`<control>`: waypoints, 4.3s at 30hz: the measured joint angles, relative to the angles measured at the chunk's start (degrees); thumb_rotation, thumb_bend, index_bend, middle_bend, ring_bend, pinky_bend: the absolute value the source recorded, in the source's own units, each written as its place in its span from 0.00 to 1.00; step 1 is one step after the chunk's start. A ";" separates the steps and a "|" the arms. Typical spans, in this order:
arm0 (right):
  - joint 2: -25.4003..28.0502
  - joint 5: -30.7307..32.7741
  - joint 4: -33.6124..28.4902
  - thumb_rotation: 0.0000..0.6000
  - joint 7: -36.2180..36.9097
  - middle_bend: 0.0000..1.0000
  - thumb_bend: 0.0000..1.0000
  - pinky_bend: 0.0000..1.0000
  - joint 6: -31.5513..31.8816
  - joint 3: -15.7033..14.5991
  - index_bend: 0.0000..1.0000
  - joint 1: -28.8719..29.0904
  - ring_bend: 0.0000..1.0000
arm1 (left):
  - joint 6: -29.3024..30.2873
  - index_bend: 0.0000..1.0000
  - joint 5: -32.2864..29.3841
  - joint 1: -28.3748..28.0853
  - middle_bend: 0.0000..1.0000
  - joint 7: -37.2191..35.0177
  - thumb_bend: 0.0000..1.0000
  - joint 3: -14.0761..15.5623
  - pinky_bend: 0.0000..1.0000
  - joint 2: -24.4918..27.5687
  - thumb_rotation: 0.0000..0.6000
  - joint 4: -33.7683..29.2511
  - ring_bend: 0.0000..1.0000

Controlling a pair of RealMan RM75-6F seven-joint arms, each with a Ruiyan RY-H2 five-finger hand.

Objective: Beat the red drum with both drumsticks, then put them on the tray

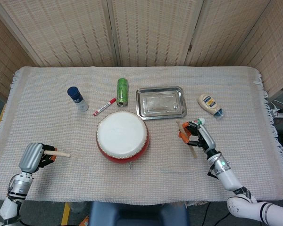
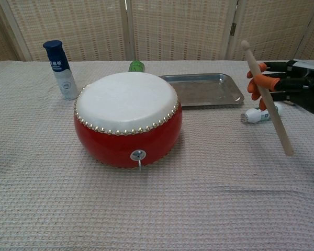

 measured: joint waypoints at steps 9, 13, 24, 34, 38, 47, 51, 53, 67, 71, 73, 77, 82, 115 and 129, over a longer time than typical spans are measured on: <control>-3.40 -9.98 18.85 1.00 35.99 0.56 0.43 0.55 2.92 -4.45 0.72 0.71 0.52 | -0.29 1.00 0.11 -0.20 1.00 0.53 0.63 0.20 1.00 0.26 1.00 -0.71 1.00; -7.50 -12.78 29.12 1.00 44.75 0.56 0.43 0.55 3.98 -7.14 0.69 2.11 0.52 | -0.31 1.00 0.16 -0.22 1.00 0.66 0.63 0.27 1.00 0.46 1.00 -0.97 1.00; -12.55 -16.40 40.33 0.92 63.85 0.56 0.28 0.55 9.77 -12.10 0.58 4.23 0.52 | -0.04 1.00 0.24 0.03 1.00 0.72 0.63 0.54 1.00 0.92 1.00 -1.19 1.00; -13.93 -19.30 49.62 0.87 77.02 0.56 0.18 0.54 16.34 -16.90 0.53 4.34 0.52 | 0.25 1.00 0.91 -0.04 1.00 1.38 0.62 0.83 1.00 1.42 1.00 -2.03 1.00; -14.13 -20.21 52.49 0.86 78.43 0.56 0.17 0.55 18.47 -18.72 0.54 3.83 0.53 | 0.46 1.00 0.97 0.11 1.00 1.87 0.62 0.93 1.00 1.76 1.00 -2.64 1.00; -15.01 -20.26 56.52 0.77 77.01 0.56 0.03 0.55 21.30 -21.01 0.60 1.74 0.54 | 0.61 1.00 0.96 0.26 1.00 2.87 0.62 1.00 1.00 2.34 1.00 -3.85 1.00; -15.76 -20.12 57.37 0.74 75.30 0.57 0.00 0.55 20.15 -21.72 0.64 1.59 0.55 | 0.65 1.00 1.12 0.25 1.00 3.28 0.62 1.06 1.00 2.56 1.00 -4.34 1.00; -16.17 -20.04 57.61 0.73 74.59 0.58 0.00 0.55 19.55 -22.04 0.65 1.58 0.55 | 0.67 1.00 1.17 0.26 1.00 3.43 0.62 1.11 1.00 2.68 1.00 -4.59 1.00; -18.09 -20.33 57.15 0.73 67.95 0.61 0.00 0.55 16.71 -24.01 0.75 2.00 0.57 | 0.37 1.00 1.13 0.40 1.00 3.15 0.62 1.42 1.00 2.89 1.00 -4.51 1.00; -18.62 -20.52 56.88 0.73 66.18 0.63 0.00 0.55 15.81 -24.55 0.77 2.25 0.58 | 0.38 1.00 1.23 0.46 1.00 2.79 0.62 1.54 1.00 2.78 1.00 -4.17 1.00; -18.87 -20.59 56.69 0.73 65.07 0.65 0.00 0.56 15.44 -24.77 0.80 2.39 0.59 | 0.37 1.00 1.24 0.50 1.00 2.60 0.62 1.60 1.00 2.71 1.00 -4.02 1.00; -19.36 -20.39 56.18 0.73 62.95 0.74 0.00 0.60 14.67 -24.85 0.92 2.59 0.66 | 0.28 1.00 1.23 0.58 1.00 2.21 0.62 1.74 1.00 2.52 1.00 -3.53 1.00; -20.10 -19.80 55.46 0.79 60.05 0.82 0.00 0.65 13.24 -24.62 1.00 2.94 0.74 | 0.29 1.00 1.18 0.62 1.00 1.79 0.62 1.73 1.00 2.31 1.00 -3.01 1.00; -2.11 -16.87 22.15 1.00 -1.20 1.00 0.82 1.00 3.68 -20.56 1.00 11.24 1.00 | -2.50 1.00 3.87 -3.08 1.00 5.94 0.62 1.55 1.00 5.10 1.00 -2.43 1.00; 16.01 0.88 -3.71 1.00 -39.78 1.00 0.82 1.00 -18.24 -8.77 1.00 25.55 1.00 | -13.72 1.00 -3.28 -12.04 1.00 23.10 0.62 -4.75 1.00 5.77 1.00 -5.16 1.00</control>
